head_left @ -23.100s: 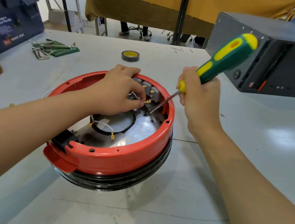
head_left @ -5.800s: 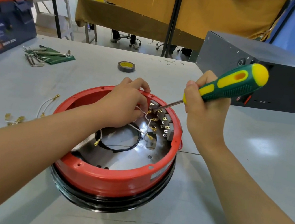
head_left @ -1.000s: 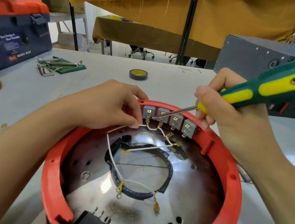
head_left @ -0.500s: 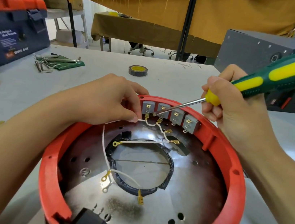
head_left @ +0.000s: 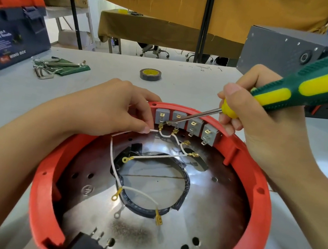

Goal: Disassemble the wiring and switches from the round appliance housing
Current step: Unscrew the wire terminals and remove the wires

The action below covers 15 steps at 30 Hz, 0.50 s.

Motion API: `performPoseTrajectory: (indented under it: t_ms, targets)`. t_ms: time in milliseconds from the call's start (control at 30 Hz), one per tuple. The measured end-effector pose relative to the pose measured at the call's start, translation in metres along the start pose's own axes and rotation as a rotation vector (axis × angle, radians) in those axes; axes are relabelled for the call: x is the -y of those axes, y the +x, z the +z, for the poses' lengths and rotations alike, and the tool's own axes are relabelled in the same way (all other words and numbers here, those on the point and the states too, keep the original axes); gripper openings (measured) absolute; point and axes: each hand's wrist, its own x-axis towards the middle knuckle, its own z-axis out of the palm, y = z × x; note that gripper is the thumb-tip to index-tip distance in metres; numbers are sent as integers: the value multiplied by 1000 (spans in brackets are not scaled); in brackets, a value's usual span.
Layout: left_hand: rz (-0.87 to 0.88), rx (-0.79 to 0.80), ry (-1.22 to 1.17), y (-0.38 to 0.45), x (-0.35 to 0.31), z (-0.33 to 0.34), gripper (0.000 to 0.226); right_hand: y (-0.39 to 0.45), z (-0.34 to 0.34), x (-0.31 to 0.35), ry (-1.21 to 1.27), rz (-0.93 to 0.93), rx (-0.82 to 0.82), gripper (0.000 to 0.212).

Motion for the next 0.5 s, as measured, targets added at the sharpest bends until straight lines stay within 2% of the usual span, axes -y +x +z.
performPoseTrajectory:
  t_ms: [367,433,500]
  targets:
    - [-2,-14,20,1,1,-1,13,-2,-12,-11,-125,-34,133,19]
    - [-1,-10,23,0,0,-1,12,3,-9,-22,-207,68,128,17]
    - [4,-8,28,0,0,0,12,13,-9,-44,-372,277,139,25]
